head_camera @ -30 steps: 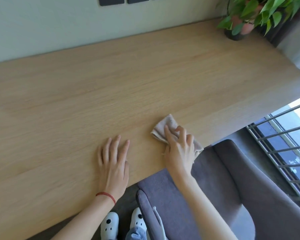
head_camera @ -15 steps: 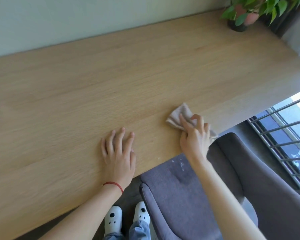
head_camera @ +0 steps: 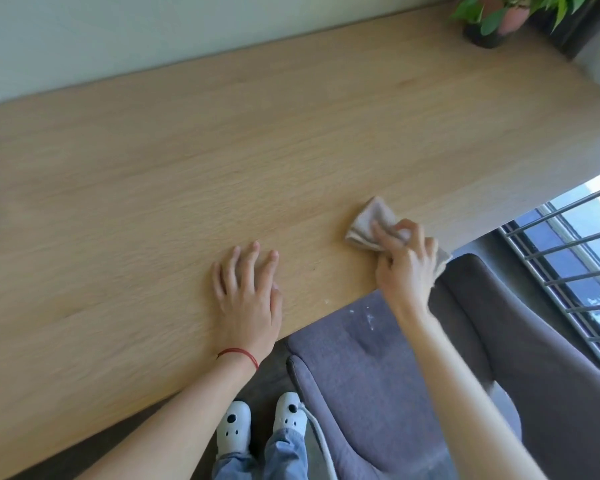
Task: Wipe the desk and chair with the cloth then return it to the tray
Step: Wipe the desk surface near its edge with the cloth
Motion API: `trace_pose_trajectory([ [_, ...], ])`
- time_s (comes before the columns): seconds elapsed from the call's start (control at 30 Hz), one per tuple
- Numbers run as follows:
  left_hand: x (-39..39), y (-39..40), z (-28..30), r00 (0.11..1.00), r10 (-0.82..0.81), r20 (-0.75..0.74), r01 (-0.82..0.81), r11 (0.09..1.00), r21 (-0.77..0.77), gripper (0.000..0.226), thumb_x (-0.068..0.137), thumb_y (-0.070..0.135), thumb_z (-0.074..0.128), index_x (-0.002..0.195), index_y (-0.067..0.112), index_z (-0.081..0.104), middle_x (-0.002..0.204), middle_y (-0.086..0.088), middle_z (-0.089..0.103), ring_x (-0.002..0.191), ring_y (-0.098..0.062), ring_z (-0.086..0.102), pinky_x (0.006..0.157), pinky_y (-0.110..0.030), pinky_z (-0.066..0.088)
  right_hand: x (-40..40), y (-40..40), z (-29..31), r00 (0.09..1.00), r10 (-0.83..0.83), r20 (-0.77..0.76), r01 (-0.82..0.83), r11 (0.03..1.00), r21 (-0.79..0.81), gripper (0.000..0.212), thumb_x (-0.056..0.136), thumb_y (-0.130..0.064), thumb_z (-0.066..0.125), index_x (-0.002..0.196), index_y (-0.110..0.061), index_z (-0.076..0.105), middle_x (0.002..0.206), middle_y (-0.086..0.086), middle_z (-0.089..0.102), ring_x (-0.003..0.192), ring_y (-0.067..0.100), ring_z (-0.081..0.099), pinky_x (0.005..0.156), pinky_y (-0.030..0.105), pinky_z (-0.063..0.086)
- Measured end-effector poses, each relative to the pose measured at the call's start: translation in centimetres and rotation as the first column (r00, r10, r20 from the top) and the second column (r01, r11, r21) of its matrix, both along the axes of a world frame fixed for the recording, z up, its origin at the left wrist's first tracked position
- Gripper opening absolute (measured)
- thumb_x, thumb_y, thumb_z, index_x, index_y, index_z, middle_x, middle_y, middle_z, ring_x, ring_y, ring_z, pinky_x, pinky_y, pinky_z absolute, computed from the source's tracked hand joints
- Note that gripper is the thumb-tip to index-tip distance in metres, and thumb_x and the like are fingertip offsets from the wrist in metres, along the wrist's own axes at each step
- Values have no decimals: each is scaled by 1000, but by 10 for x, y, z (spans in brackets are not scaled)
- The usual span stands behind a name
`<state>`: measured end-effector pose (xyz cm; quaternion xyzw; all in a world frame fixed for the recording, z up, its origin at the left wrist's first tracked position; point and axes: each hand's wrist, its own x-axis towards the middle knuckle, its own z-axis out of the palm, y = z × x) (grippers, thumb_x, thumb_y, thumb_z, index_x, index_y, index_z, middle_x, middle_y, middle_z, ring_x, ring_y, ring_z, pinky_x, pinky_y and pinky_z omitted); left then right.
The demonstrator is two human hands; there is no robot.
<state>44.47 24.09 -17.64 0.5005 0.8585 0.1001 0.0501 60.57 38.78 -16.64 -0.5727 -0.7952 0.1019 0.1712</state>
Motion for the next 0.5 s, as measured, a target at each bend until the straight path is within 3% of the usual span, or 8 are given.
trace_pose_trajectory([
  [0.07, -1, -1, 0, 999, 4, 32, -5, 1000, 29, 51, 84, 23, 33, 131, 24, 54, 143, -6, 49, 133, -35, 41, 108, -58, 30, -18, -49, -7, 986, 168, -15, -168, 985, 41, 61, 70, 1, 55, 117, -36, 66, 116, 8, 60, 93, 30, 47, 83, 37, 28],
  [0.13, -5, -4, -2, 997, 1, 74, -6, 997, 73, 54, 80, 15, 44, 131, 26, 54, 143, -4, 48, 134, -33, 39, 108, -57, 30, -15, -92, -15, 911, 412, -10, -412, 911, 24, 58, 73, -6, 50, 119, -40, 63, 117, 3, 60, 90, 26, 47, 79, 37, 37],
  [0.23, -7, -5, -4, 992, 7, 127, -22, 993, 115, 61, 75, 3, 59, 132, 27, 54, 143, -2, 48, 134, -32, 39, 107, -56, 30, 16, -80, -11, 780, 626, 7, -626, 780, -3, 50, 82, -11, 45, 119, -40, 63, 124, -2, 56, 93, 23, 46, 82, 38, 43],
  [0.3, -7, -4, -5, 993, 8, 119, -22, 992, 122, 57, 78, 4, 59, 131, 26, 55, 143, -3, 49, 133, -32, 40, 106, -57, 31, 36, -46, -7, 847, 531, 16, -531, 846, 46, 51, 80, -4, 42, 110, -33, 69, 118, 3, 62, 92, 28, 46, 84, 46, 42],
  [0.37, -7, -4, -5, 994, 2, 109, -15, 992, 122, 54, 80, 6, 56, 131, 25, 55, 143, -4, 49, 133, -33, 40, 106, -57, 32, 51, -8, -2, 972, 234, -33, -233, 972, 29, 57, 76, 8, 41, 107, -27, 73, 116, 8, 63, 92, 35, 46, 85, 55, 41],
  [0.43, -7, -4, -5, 995, -3, 100, -9, 992, 124, 52, 80, 8, 54, 130, 24, 56, 142, -5, 50, 132, -34, 41, 105, -57, 33, 49, 6, 1, 996, -49, -74, 48, 999, -20, 62, 74, 16, 44, 110, -27, 71, 121, 10, 59, 97, 38, 43, 91, 56, 38],
  [0.5, -6, -4, -5, 995, -1, 97, -11, 992, 127, 52, 80, 6, 57, 129, 23, 57, 141, -6, 51, 131, -34, 42, 105, -57, 33, 25, -14, 0, 989, -122, -84, 121, 993, -11, 66, 70, 15, 46, 113, -30, 69, 123, 10, 58, 97, 37, 43, 91, 52, 36],
])
